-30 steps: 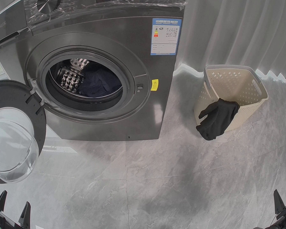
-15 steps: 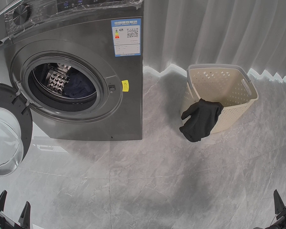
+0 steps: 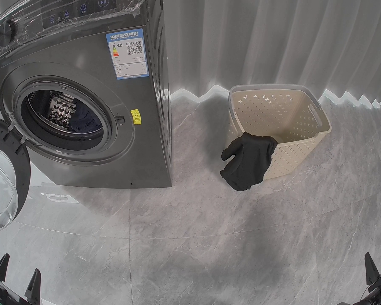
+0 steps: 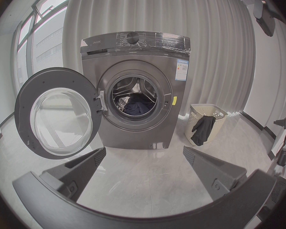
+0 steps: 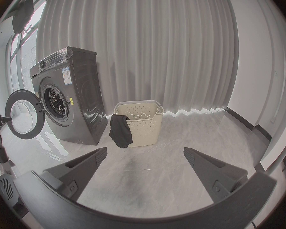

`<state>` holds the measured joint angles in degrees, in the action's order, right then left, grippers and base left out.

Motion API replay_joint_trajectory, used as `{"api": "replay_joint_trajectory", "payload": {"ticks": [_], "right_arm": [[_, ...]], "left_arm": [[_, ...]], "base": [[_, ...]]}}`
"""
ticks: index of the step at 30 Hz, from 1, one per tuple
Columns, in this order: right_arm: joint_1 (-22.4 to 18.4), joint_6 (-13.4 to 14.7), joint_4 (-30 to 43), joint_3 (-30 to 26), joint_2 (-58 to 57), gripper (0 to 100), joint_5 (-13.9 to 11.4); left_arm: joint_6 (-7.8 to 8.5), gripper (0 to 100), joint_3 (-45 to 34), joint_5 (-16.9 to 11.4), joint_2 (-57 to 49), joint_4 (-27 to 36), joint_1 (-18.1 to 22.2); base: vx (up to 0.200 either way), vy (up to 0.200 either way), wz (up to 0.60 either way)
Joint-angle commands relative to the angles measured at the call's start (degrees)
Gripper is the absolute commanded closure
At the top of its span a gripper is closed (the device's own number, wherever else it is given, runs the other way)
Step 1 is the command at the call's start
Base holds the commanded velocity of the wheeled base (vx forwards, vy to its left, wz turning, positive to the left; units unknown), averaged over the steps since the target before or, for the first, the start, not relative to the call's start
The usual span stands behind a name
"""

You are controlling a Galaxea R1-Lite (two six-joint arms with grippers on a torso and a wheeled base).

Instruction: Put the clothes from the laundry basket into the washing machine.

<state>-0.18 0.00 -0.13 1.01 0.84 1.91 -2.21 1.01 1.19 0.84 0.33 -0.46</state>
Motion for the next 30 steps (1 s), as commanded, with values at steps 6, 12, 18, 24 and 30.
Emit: {"api": "replay_joint_trajectory", "payload": {"ticks": [6,12,18,24,30], "right_arm": [[0.01,-0.09,0.05,-1.01,-0.40,0,-0.07],[0.01,-0.09,-0.04,-1.01,-0.40,0,-0.16],[0.01,-0.09,0.05,-1.01,-0.40,0,-0.16],[0.09,-0.09,0.05,-1.01,-0.49,0,-0.16],[0.09,-0.09,0.05,-1.01,-0.49,0,-0.16]], "left_arm": [[0.10,0,-1.01,0.04,-0.84,0.02,0.02],[-0.17,0,-1.01,-0.23,-0.84,0.02,0.02],[0.01,0,-1.01,-0.23,-0.84,0.11,0.02],[-0.08,0,-1.01,-0.23,-0.84,0.02,0.02],[-0.08,0,-1.01,-0.23,-0.84,0.02,0.02]], "base": [[0.200,0.000,0.00],[0.067,0.000,0.00],[0.000,-0.133,0.00],[0.000,-0.200,0.00],[0.000,-0.200,0.00]]}}
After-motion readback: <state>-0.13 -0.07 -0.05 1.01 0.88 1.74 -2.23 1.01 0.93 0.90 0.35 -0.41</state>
